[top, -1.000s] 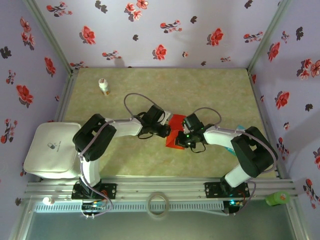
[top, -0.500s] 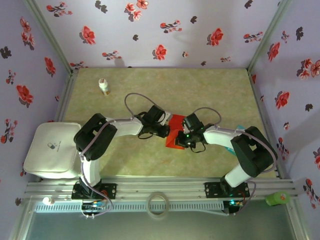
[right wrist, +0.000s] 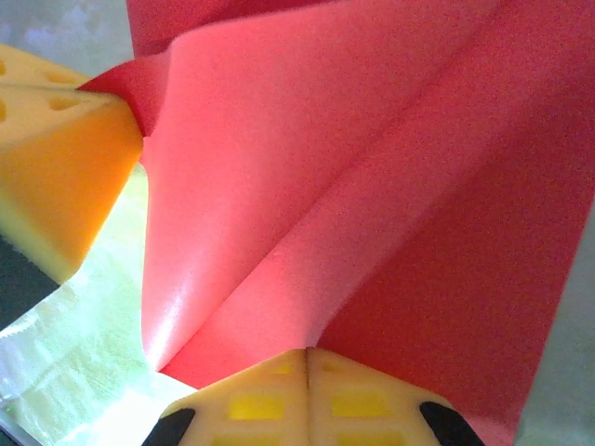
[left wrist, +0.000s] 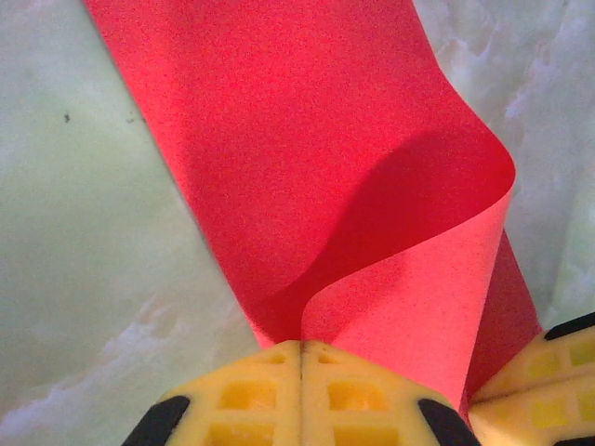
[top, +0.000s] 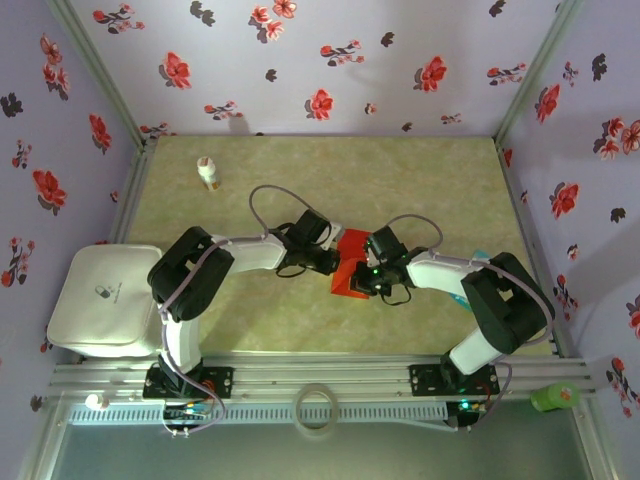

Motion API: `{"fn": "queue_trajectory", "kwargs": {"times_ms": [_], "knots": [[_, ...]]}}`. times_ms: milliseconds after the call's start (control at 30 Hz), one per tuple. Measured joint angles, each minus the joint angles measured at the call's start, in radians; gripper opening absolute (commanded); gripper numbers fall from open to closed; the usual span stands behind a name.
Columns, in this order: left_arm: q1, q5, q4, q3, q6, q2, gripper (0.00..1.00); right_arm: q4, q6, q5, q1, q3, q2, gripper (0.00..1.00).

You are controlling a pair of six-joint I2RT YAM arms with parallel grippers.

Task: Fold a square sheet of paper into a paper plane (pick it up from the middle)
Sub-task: Fold the triangle a second time at the center of the table.

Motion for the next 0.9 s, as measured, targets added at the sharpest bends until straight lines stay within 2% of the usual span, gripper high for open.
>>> {"fn": "queue_trajectory", "kwargs": {"times_ms": [567,700,900], "knots": [[0.0,0.0,-0.005,0.014,0.004,0.023,0.0,0.0,0.005,-0.003,-0.003,0.001,0.0,0.1],[0.0,0.0,-0.006,0.014,0.004,0.023,0.0,0.031,0.058,0.011,-0.034,-0.037,-0.053,0.12],[0.0,0.0,-0.006,0.014,0.004,0.023,0.0,0.187,0.227,0.017,-0.087,-0.128,-0.183,0.02]]}}
